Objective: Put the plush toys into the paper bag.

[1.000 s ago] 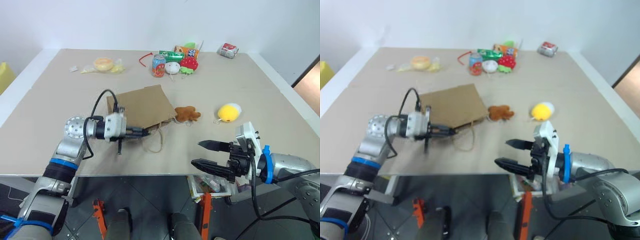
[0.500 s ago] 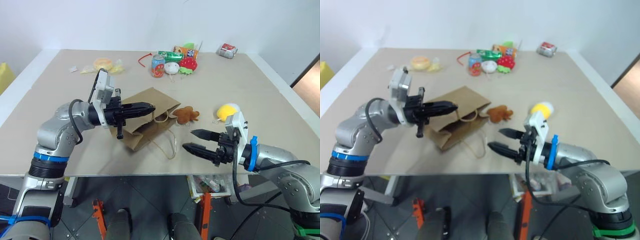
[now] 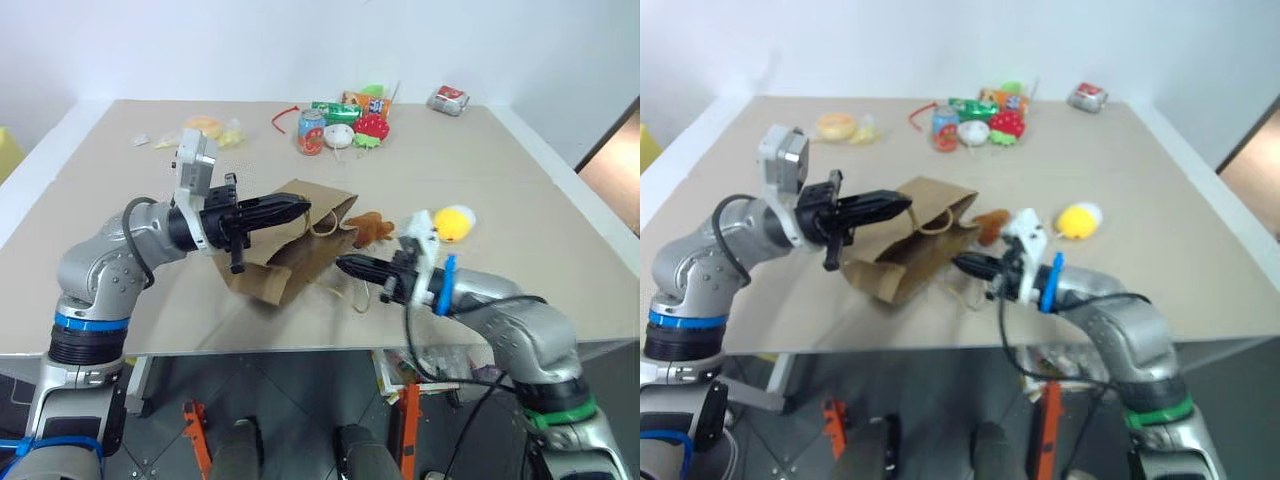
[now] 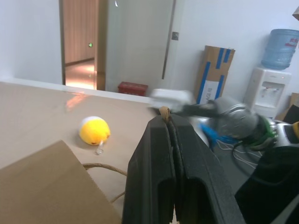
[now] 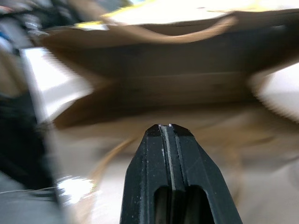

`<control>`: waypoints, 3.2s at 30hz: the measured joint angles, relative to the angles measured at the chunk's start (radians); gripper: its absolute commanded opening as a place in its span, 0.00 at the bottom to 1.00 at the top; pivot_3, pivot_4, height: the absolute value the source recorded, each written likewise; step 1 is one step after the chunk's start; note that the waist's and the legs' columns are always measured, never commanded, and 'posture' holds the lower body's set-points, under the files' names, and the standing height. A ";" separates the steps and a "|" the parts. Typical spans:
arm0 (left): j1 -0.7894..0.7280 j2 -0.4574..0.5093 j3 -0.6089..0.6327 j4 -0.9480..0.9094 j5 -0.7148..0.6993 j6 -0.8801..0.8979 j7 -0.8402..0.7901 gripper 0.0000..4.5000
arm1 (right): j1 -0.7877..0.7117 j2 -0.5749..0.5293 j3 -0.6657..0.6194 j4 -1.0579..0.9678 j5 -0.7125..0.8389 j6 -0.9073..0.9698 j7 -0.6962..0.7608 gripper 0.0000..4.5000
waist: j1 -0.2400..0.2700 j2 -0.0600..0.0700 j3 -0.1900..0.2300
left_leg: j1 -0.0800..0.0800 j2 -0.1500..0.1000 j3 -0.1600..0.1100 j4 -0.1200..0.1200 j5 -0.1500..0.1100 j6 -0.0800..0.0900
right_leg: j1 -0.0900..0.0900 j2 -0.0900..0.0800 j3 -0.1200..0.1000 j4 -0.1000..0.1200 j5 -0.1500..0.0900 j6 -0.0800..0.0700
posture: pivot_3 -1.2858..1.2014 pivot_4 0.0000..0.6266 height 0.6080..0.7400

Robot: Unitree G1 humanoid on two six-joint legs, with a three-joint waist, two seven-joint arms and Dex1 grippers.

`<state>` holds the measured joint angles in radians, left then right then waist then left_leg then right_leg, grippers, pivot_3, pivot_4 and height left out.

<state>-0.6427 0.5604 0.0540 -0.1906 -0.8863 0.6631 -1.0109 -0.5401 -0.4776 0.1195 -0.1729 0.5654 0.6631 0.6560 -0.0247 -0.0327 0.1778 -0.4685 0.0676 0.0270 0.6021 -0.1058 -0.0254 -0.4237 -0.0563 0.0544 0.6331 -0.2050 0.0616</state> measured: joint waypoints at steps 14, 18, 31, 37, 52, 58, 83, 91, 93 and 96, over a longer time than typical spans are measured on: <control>0.021 -0.050 0.044 -0.034 -0.013 -0.010 0.103 0.00 | -0.059 0.066 0.209 0.138 -0.252 0.002 -0.031 0.01 | 0.003 0.000 0.000 | -0.002 0.000 0.000 0.000 0.000 0.000 | -0.001 0.001 0.001 0.000 -0.001 0.001 | 0.52 0.24 1.00; -0.005 -0.095 0.064 -0.015 0.033 -0.082 0.151 0.00 | -0.062 0.065 0.237 0.157 -0.298 0.005 -0.034 0.01 | 0.003 0.000 0.000 | -0.002 0.000 0.000 0.000 0.000 0.000 | -0.001 0.001 0.000 0.000 -0.001 0.001 | 0.52 0.24 1.00; -0.044 -0.186 0.022 -0.018 0.296 -0.497 0.138 0.00 | -0.107 0.105 0.245 0.208 -0.378 0.033 -0.057 0.01 | 0.003 0.000 0.000 | -0.002 0.000 0.000 0.000 0.000 0.000 | 0.000 0.001 0.000 0.000 -0.001 0.001 | 0.52 0.24 1.00; -0.036 -0.198 0.020 -0.016 0.323 -0.575 0.121 0.00 | -0.107 0.144 0.233 0.216 -0.395 0.046 -0.072 0.01 | 0.002 0.000 0.000 | -0.001 0.000 0.000 0.000 0.000 0.000 | 0.000 0.001 0.000 0.000 -0.001 0.001 | 0.52 0.24 1.00; 0.093 -0.175 -0.028 0.030 0.378 -0.653 0.021 0.00 | -0.079 0.155 -0.055 0.024 -0.101 0.151 0.043 0.01 | 0.004 0.000 0.000 | -0.002 0.000 0.000 -0.001 0.000 0.000 | 0.000 0.000 0.000 0.000 -0.001 0.001 | 0.52 0.24 1.00; 0.107 -0.176 -0.042 0.028 0.377 -0.657 0.017 0.00 | -0.010 0.055 -0.102 -0.082 -0.025 0.193 0.107 0.01 | 0.003 0.000 0.000 | -0.002 0.000 0.001 -0.001 0.000 -0.001 | -0.001 0.000 0.000 0.000 -0.001 0.001 | 0.52 0.24 1.00; 0.139 -0.045 -0.007 -0.055 0.171 -0.358 0.005 0.00 | -0.181 -0.118 -0.335 0.566 -0.337 -0.171 -0.228 0.97 | 0.001 0.003 0.002 | -0.002 -0.001 0.001 -0.002 0.000 0.000 | -0.001 0.000 0.002 -0.001 -0.003 0.003 | 0.52 0.24 1.00; 0.115 -0.045 0.026 -0.053 0.090 -0.252 0.050 0.00 | -0.181 -0.103 -0.279 0.668 -0.404 -0.190 -0.269 0.91 | 0.001 0.003 0.002 | -0.002 -0.001 0.001 -0.002 0.000 0.000 | -0.001 0.000 0.002 -0.001 -0.003 0.003 | 0.52 0.24 1.00; 0.106 -0.045 0.028 -0.051 0.079 -0.235 0.059 0.00 | -0.181 -0.095 -0.273 0.688 -0.414 -0.190 -0.271 0.80 | 0.001 0.003 0.002 | -0.002 -0.001 0.000 -0.002 0.000 0.000 | -0.001 0.001 0.002 -0.001 -0.004 0.003 | 0.52 0.24 1.00; 0.090 -0.046 0.039 -0.045 0.055 -0.205 0.075 0.00 | -0.182 -0.090 -0.266 0.707 -0.424 -0.193 -0.269 0.52 | 0.001 0.003 0.002 | -0.002 -0.001 0.000 -0.002 0.000 0.000 | -0.001 0.001 0.002 -0.001 -0.004 0.003 | 0.52 0.24 1.00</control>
<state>-0.5528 0.5149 0.0930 -0.2357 -0.8318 0.4586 -0.9360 -0.7220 -0.5673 -0.1460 0.5337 0.1414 0.4700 0.3867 -0.0240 -0.0296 0.1797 -0.4708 0.0667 0.0274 0.6003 -0.1053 -0.0253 -0.4244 -0.0557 0.0568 0.6322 -0.2087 0.0649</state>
